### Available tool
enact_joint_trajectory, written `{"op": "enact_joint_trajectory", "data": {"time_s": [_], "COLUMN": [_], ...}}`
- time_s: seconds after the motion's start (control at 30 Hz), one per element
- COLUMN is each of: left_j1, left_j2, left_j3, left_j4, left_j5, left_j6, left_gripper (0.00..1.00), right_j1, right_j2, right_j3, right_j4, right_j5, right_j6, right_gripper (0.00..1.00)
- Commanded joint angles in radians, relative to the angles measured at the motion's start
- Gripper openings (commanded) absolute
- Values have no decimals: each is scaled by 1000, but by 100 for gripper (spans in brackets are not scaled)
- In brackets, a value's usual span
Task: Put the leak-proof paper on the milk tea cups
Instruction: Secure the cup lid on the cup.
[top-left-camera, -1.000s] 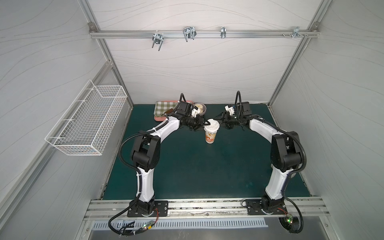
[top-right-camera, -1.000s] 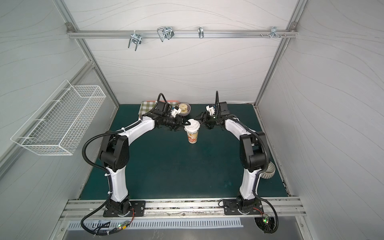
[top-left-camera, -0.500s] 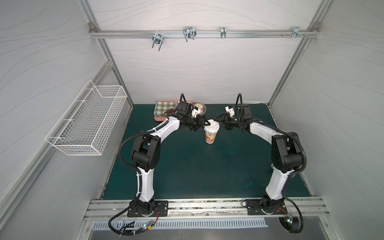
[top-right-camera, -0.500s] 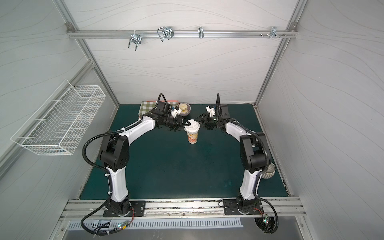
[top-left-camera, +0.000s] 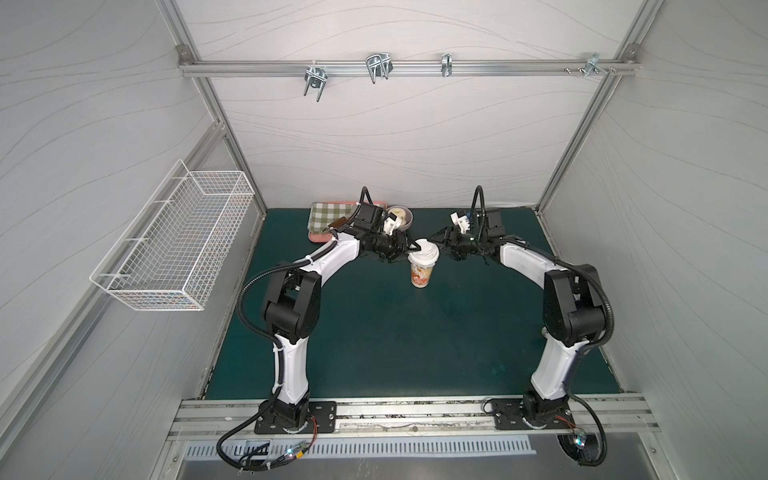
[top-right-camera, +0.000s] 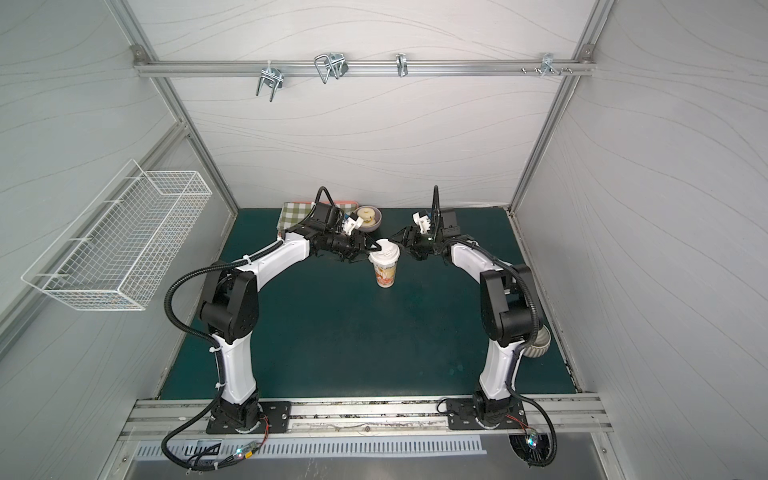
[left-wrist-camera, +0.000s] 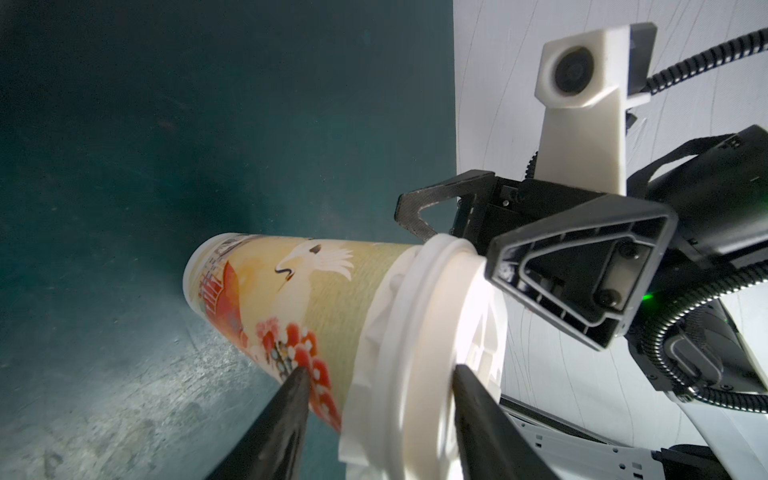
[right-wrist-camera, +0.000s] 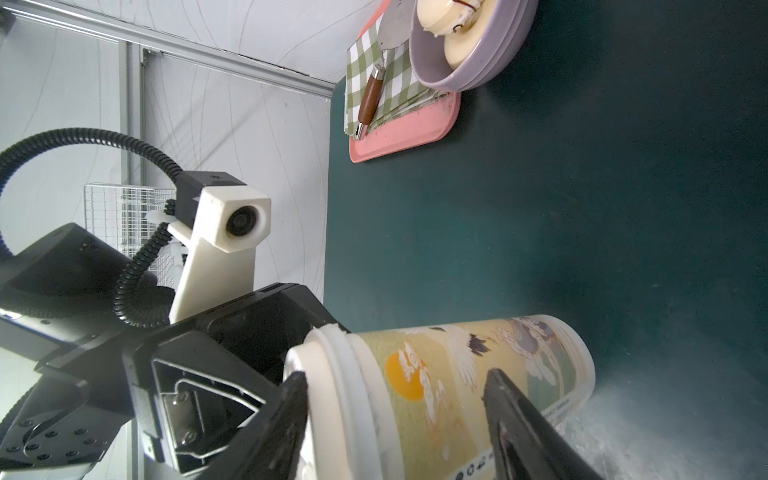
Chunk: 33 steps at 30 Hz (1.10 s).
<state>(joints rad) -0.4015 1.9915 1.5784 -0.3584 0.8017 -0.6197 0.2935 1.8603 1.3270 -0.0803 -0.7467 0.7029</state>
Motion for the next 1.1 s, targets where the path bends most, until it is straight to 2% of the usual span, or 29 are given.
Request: {"op": "enact_joint_trajectory", "data": {"time_s": [0.0,0.17,0.57,0.77,1.07], "left_j1": [-8,-8,-8,-8,-8], "left_j2": [16,14,12,9,-13], "left_j3": [7,8,-1,10,69], "left_j4": [-71,-71,-70,-71,-77], "left_j5": [-27,-27,-29,-28,-18], "left_j6": [26,26,26,23,6], "left_gripper": [56,56,56,57,65], "right_j1": [17,51,46,32,4], "right_j2": [10,50,92,55,-13], "right_j3": [55,110,60,37,142], "right_j4": [-156,-184,-217,-191,-192], "right_j5": [29,21,85,66,23], "right_j6": [-25,-34,-36,-42,-29], "right_gripper": [71,72,69,71,75]}}
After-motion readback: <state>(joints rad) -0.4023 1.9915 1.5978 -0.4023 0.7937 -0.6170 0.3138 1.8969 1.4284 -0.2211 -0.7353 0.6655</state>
